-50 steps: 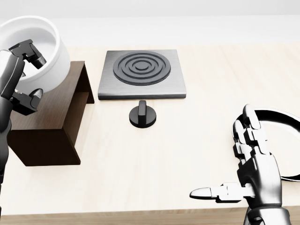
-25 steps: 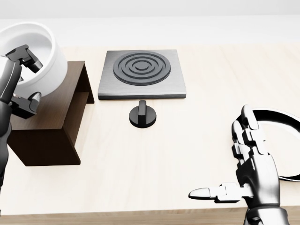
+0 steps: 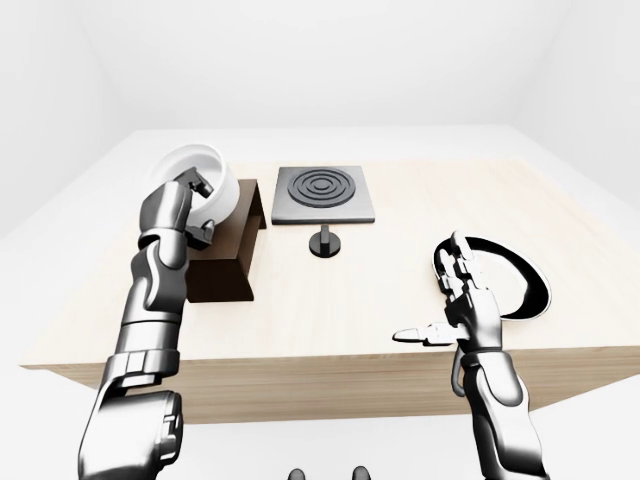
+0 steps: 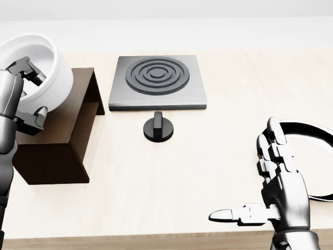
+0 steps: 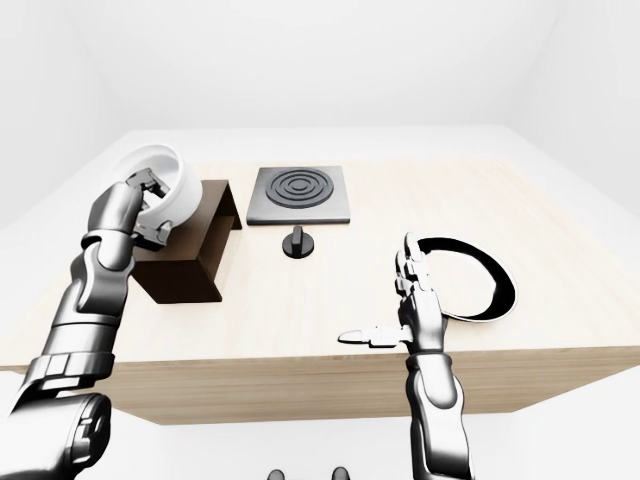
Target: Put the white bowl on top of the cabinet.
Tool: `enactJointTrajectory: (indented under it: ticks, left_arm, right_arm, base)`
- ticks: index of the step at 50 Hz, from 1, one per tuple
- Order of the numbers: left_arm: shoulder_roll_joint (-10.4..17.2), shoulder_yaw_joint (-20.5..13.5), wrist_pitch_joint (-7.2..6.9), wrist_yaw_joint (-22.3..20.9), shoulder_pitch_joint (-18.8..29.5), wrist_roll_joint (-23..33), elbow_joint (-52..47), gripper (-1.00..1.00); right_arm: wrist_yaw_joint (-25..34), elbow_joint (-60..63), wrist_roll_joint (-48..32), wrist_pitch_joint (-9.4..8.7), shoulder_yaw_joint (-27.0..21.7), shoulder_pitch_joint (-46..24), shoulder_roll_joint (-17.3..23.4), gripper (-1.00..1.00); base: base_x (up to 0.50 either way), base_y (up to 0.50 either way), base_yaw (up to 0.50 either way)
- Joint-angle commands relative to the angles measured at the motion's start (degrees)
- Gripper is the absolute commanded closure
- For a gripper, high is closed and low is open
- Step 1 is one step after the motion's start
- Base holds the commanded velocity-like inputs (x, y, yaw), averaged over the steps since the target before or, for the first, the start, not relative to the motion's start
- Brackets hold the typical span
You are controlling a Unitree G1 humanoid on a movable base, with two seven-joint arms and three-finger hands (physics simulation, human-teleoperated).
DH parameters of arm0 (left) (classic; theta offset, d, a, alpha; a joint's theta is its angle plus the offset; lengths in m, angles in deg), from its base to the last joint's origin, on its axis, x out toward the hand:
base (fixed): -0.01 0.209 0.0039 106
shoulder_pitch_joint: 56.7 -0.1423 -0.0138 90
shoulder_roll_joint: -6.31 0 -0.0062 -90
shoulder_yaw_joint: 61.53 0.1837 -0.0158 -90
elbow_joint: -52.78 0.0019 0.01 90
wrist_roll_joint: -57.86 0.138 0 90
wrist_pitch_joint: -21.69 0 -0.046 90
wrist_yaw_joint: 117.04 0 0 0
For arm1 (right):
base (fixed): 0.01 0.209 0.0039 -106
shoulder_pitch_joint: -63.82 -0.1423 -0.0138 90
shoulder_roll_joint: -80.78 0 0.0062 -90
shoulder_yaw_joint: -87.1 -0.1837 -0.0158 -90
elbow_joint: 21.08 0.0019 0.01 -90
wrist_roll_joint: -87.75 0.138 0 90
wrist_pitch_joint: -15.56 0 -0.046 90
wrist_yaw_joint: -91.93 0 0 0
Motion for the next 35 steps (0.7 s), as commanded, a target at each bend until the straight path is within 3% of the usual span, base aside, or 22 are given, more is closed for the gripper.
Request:
enactJointTrajectory:
  ticks: [1, 35]
  left_arm:
    - [0.2, -0.27, 0.0, 3.67, 1.23, -0.49, 0.7, 1.0]
    - [0.41, -0.23, 0.0, 8.67, 2.77, -4.55, 9.49, 1.0]
  right_arm:
    - [-0.02, -0.04, -0.06, 0.03, 0.02, -0.03, 0.01, -1.0]
    - [-0.16, -1.13, -0.57, 0.84, 0.56, -0.24, 0.01, -1.0]
  base:
    - [0.0, 0.0, 0.0]
    - [0.0, 0.0, 0.0]
